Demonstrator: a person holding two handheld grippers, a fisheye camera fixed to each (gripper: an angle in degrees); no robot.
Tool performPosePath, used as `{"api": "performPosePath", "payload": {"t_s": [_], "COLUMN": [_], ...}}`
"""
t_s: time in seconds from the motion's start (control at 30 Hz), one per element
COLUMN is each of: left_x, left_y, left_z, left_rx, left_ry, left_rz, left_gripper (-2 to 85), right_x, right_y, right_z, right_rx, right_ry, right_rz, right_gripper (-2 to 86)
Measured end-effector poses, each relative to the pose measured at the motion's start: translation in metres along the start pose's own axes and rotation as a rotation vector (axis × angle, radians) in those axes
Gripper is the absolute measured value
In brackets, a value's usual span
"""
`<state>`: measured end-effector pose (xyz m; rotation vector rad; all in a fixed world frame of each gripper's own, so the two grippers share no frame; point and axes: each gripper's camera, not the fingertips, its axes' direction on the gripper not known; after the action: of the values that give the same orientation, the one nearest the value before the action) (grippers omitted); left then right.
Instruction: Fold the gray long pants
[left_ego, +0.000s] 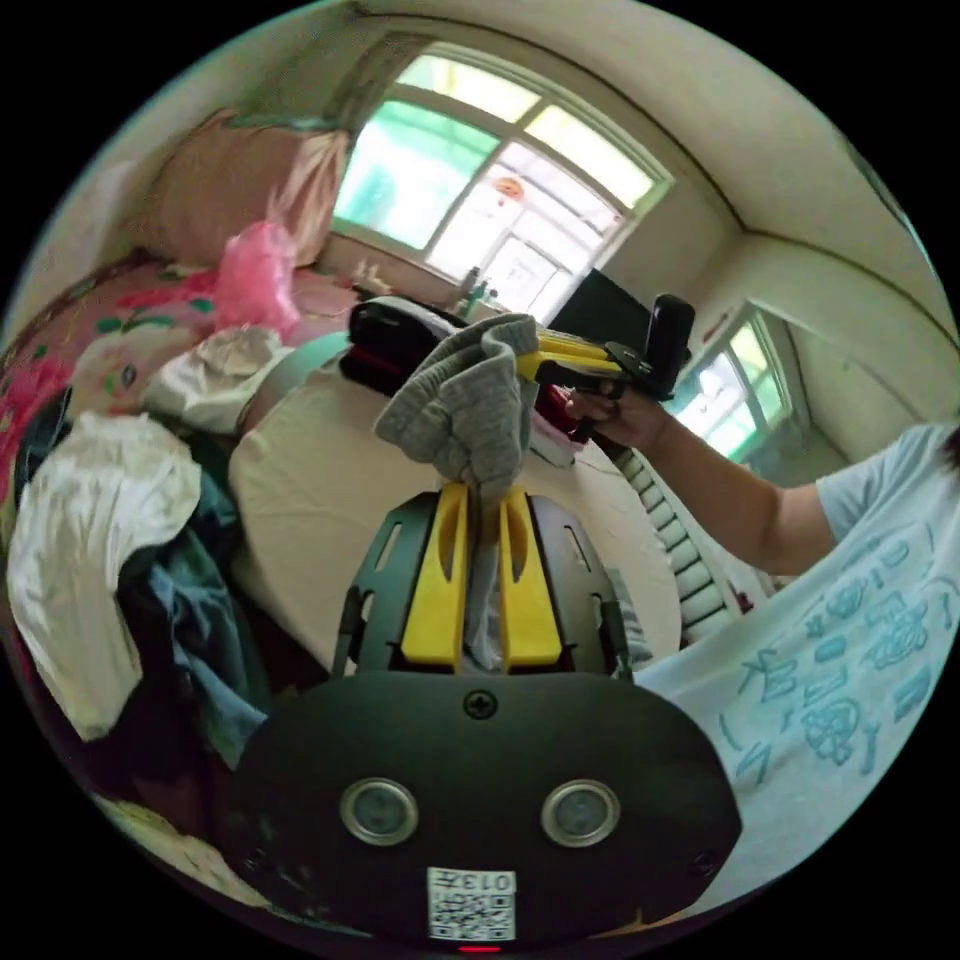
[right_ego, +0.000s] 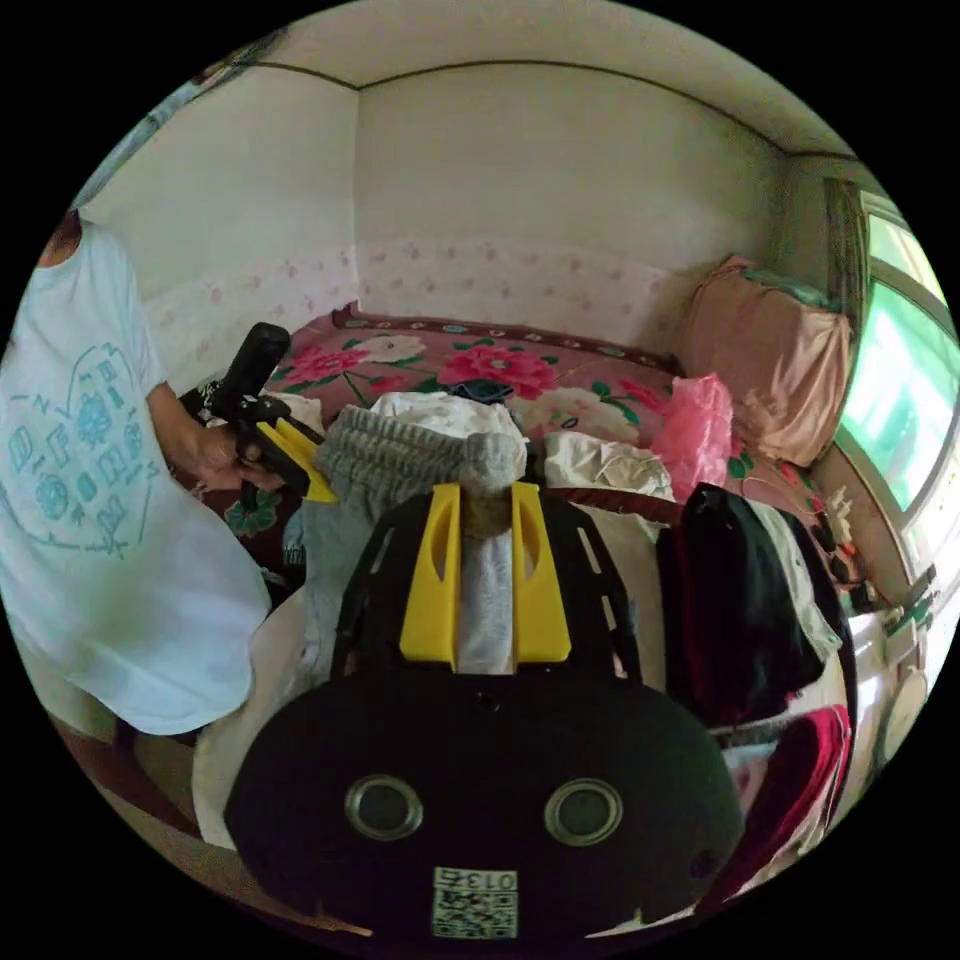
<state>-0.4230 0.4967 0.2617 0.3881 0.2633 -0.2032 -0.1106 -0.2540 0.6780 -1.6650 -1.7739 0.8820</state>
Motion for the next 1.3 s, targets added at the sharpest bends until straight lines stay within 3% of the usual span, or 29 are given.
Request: {"api": "performPosePath", "payload": {"t_s": [0.23, 0.33, 0.53, 0.63, 0.7, 0.87, 1.0, 1.13, 1.3], "left_x": [0.172, 0.247, 0.372, 0.410, 0.427, 0.452, 0.470, 0.477, 0.487], "left_y": [0.051, 0.096, 0.225, 0.276, 0.308, 0.358, 0.395, 0.410, 0.406], "left_z": [0.097, 0.163, 0.288, 0.322, 0.339, 0.355, 0.376, 0.392, 0.410], "left_rx": [-0.178, -0.297, -0.527, -0.575, -0.604, -0.558, -0.534, -0.539, -0.513], "left_ry": [0.161, 0.220, 0.149, 0.089, 0.043, -0.019, -0.096, -0.130, -0.135], "left_rz": [0.397, 0.547, 0.977, 1.108, 1.190, 1.357, 1.460, 1.479, 1.467], "left_gripper": [5.4, 5.5, 5.8, 6.1, 6.3, 6.4, 6.3, 5.9, 5.4], "right_x": [-0.088, -0.120, -0.159, -0.163, -0.159, -0.178, -0.168, -0.148, -0.140], "right_y": [0.171, 0.248, 0.369, 0.401, 0.424, 0.471, 0.475, 0.473, 0.427], "right_z": [-0.156, -0.179, -0.154, -0.168, -0.192, -0.259, -0.240, -0.229, -0.241], "right_rx": [-0.053, -0.153, -0.396, -0.360, -0.306, 0.079, 0.113, 0.248, 0.062], "right_ry": [0.266, 0.345, 0.435, 0.430, 0.319, 0.149, 0.052, -0.063, 0.109], "right_rz": [0.274, 0.397, 0.559, 0.724, 0.896, 1.200, 1.371, 1.455, 1.387], "right_gripper": [7.8, 7.8, 7.9, 9.0, 10.0, 15.0, 20.3, 15.7, 6.8]}}
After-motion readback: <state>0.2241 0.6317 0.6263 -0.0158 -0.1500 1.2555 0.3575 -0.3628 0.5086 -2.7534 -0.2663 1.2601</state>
